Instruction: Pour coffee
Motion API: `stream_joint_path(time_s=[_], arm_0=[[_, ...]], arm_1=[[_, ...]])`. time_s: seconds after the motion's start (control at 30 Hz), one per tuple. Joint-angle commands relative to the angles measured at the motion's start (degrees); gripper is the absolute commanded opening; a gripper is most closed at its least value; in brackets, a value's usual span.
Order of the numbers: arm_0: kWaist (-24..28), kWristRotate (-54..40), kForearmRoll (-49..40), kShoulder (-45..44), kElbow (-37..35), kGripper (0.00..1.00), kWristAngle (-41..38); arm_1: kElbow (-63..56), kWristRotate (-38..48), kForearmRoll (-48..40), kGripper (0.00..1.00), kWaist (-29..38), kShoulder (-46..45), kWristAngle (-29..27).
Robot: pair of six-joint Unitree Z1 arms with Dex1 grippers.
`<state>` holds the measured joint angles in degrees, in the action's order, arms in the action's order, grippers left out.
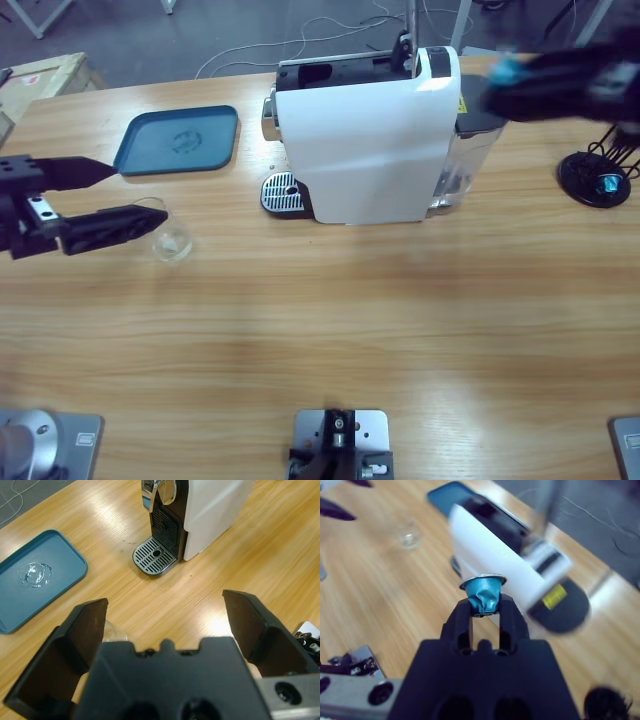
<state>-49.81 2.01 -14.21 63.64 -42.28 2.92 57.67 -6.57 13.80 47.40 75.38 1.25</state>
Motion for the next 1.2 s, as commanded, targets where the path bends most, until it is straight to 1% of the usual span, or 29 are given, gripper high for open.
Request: stream_joint_path(time_s=[0.03, 0.2, 0.33, 0.83, 0.97, 1.2], arm_0=[[-0.6, 0.6, -1.9, -4.8, 2.2, 0.987, 0.8], [-0.6, 0.7, -1.8, -4.6, 2.4, 0.987, 0.8], [-0.6, 0.7, -1.6, -4.5, 2.6, 0.987, 1.3], [-0.6, 0.8, -0.9, -4.1, 3.5, 0.987, 1.9], [-0.6, 0.8, -0.9, -4.5, 3.8, 0.987, 1.9], [-0.6, 0.9, -0.9, -4.4, 4.2, 0.987, 2.0]], arm_1=[[20.2, -17.0, 11.0, 0.000, 2.7, 20.5, 2.1], [29.0, -19.9, 11.2, 0.000, 2.7, 27.2, 0.6], [32.4, -20.2, 11.1, 0.000, 2.7, 30.2, -1.3], [33.9, -20.5, 11.0, 0.000, 0.9, 36.5, -2.9], [34.0, -20.6, 10.8, 0.000, 0.2, 36.7, -3.9], [32.9, -20.7, 11.0, 0.000, -0.4, 36.5, -3.3]])
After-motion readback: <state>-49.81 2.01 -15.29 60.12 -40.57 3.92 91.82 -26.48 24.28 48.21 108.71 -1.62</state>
